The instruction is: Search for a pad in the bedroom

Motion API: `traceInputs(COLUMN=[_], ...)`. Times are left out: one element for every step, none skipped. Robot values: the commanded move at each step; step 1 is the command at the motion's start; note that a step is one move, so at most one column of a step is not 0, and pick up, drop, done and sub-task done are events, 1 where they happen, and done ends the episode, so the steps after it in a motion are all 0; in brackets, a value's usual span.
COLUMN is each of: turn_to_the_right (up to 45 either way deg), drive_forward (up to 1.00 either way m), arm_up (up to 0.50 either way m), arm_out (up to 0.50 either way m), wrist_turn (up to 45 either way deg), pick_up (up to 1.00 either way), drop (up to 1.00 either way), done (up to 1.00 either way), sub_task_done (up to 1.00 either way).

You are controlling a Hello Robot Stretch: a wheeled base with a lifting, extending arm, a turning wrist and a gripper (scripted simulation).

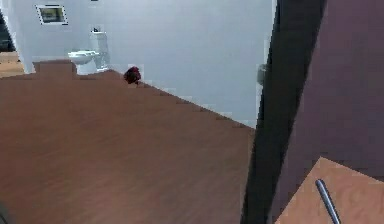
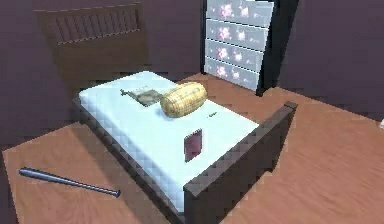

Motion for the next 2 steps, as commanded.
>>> traceInputs(turn_to_the_right=[18.0, 0.0], drive_forward=[0.0, 0.3], arm_up=[0.0, 0.0], arm_out=[0.0, 0.0], wrist_turn=[0.0, 0.0], pick_up=[0.0, 0.0], drop=[0.0, 0.0], done=[0.0, 0.0], sub_task_done=[0.0, 0.0])
